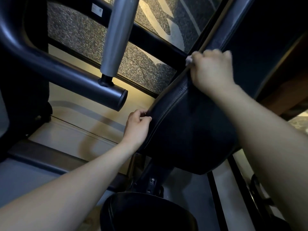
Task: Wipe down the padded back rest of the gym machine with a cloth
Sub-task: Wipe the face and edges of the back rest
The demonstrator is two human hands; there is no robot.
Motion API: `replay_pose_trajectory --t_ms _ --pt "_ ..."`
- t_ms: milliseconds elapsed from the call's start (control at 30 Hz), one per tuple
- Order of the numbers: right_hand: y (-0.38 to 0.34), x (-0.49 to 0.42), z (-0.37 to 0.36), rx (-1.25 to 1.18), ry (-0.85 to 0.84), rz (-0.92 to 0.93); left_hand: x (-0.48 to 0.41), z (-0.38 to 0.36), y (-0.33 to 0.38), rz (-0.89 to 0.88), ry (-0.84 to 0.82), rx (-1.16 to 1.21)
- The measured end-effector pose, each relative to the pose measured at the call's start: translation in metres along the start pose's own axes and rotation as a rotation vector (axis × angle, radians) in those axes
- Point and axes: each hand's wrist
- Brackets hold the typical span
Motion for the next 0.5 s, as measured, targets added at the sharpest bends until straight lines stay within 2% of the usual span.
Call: replay_pose_trajectory --t_ms 100,167,300,333,400,500 --pt "0.007 -0.015 0.0 0.015 0.007 -0.172 0.003 -0.005 -0.006 -0.005 0.039 -0.045" --pt "-0.013 -0.006 -0.001 -0.014 -0.029 -0.189 0.006 -0.008 -0.006 -0.005 0.063 -0.036" --pt "-0.05 0.017 0.007 -0.022 -0.242 0.142 0.006 -0.009 -0.011 -0.014 0.082 -0.02" --pt "-0.05 0.013 0.013 -0.021 -0.303 0.158 0.007 -0.008 -0.013 -0.018 0.079 -0.021" --pt "-0.043 -0.006 0.023 0.013 -0.364 0.057 0.009 -0.007 -0.015 -0.032 0.076 -0.016" --pt "-0.039 -0.018 0.023 0.041 -0.34 -0.138 0.012 -0.004 -0.018 -0.028 0.053 -0.017"
Point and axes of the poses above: each hand's wrist, its own x-axis away from the middle knuckle, its own z-axis out of the back of the hand, y = z × x, and after that the axes turned 6 degrees about -y, right-handed
